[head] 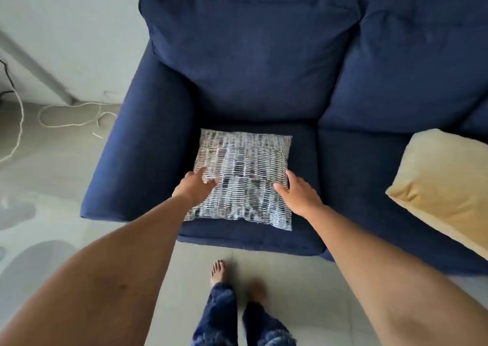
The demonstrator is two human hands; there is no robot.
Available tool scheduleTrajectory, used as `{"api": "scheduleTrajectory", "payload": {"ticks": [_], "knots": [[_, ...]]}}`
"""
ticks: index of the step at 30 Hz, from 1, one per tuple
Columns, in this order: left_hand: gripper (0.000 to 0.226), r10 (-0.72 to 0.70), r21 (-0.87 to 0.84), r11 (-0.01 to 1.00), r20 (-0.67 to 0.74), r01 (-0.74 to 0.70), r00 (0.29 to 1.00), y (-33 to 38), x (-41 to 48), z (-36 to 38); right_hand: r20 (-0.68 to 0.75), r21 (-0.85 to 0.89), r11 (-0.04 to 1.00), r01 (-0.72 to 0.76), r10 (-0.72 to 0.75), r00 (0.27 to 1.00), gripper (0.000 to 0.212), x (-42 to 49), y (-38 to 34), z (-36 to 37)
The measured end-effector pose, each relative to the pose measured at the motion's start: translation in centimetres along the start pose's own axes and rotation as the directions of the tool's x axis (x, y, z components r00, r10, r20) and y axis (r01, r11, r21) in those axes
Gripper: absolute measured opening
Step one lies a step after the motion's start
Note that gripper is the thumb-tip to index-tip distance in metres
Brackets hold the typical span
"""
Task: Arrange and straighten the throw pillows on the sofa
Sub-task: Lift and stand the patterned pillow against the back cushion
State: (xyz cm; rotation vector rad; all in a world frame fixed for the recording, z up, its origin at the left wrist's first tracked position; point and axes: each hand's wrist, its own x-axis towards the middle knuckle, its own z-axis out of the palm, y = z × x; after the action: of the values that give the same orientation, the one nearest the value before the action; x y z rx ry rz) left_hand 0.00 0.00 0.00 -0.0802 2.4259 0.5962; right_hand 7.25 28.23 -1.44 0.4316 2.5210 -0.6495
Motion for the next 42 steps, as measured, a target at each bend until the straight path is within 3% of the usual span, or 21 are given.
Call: {"api": "scheduleTrajectory", "payload": {"ticks": [6,9,16,22,27,34,38,42], "knots": [[0.086,-0.129,-0.079,0.989,-0.014,0.127,0.992,-4.6,4.5,4.6,-0.052,0.156,0.983,-0.094,0.103,0.993,0.076,3.6,1.9,6.3],[0.090,-0.112,-0.059,0.992,-0.018,0.111,0.994,-6.8,6.0,6.6,-0.076,0.203,0.975,-0.085,0.102,0.992,0.077,4.8,2.6,8.8],[0.093,-0.159,-0.234,0.959,0.019,0.158,0.987,-8.0,6.8,8.0,-0.072,0.343,0.922,-0.179,0.216,0.974,0.073,5.6,1.9,10.8],[0.085,-0.030,-0.340,0.940,-0.056,0.009,0.998,-4.8,5.9,3.9,-0.153,0.485,0.869,-0.097,0.194,0.969,0.068,4.9,-0.8,5.4],[0.101,0.144,-0.524,0.821,-0.196,-0.227,0.970,-1.3,6.5,-2.3,-0.229,0.690,0.720,0.074,0.120,0.966,0.073,5.7,-3.2,-1.8],[0.117,0.265,-0.512,0.772,-0.280,-0.377,0.923,2.2,12.1,-9.7,-0.338,0.637,0.744,0.200,0.036,0.941,0.089,9.5,-6.2,-8.6],[0.102,0.282,-0.440,0.791,-0.354,-0.425,0.892,2.9,16.1,-12.7,-0.442,0.597,0.778,0.198,0.113,0.890,0.088,13.4,-6.9,-10.5],[0.074,0.256,-0.463,0.778,-0.384,-0.425,0.887,4.1,20.0,-14.7,-0.416,0.767,0.613,0.188,0.253,0.873,0.101,17.2,-6.4,-11.7]]}}
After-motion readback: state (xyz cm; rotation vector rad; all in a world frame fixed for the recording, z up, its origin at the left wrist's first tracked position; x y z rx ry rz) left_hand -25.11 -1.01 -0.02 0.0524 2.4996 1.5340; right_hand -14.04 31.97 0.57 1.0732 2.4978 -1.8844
